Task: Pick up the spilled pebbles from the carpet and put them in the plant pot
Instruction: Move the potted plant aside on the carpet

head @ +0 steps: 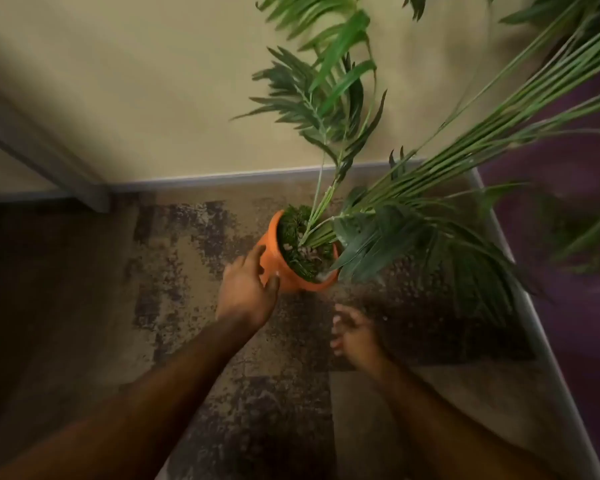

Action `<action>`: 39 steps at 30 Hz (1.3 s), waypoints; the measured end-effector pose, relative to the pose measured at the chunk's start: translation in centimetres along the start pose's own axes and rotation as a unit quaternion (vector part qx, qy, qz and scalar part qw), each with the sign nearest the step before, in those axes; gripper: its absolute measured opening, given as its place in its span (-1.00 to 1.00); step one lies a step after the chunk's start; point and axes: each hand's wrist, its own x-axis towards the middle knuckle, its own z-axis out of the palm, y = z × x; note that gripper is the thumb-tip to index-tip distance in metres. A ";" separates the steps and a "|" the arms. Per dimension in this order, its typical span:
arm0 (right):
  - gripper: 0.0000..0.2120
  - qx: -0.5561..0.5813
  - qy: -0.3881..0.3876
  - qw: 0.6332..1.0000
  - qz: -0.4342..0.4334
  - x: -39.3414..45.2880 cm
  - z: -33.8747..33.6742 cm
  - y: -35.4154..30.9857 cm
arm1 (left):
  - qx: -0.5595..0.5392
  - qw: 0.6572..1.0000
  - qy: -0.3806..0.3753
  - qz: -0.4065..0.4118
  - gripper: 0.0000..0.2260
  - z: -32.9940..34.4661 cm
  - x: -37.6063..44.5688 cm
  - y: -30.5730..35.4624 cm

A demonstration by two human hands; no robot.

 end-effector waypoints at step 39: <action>-0.74 0.178 0.099 0.979 -0.008 13.4 7.2 -2.5 | -0.275 0.961 0.004 -0.040 -0.71 5.5 8.6 -7.9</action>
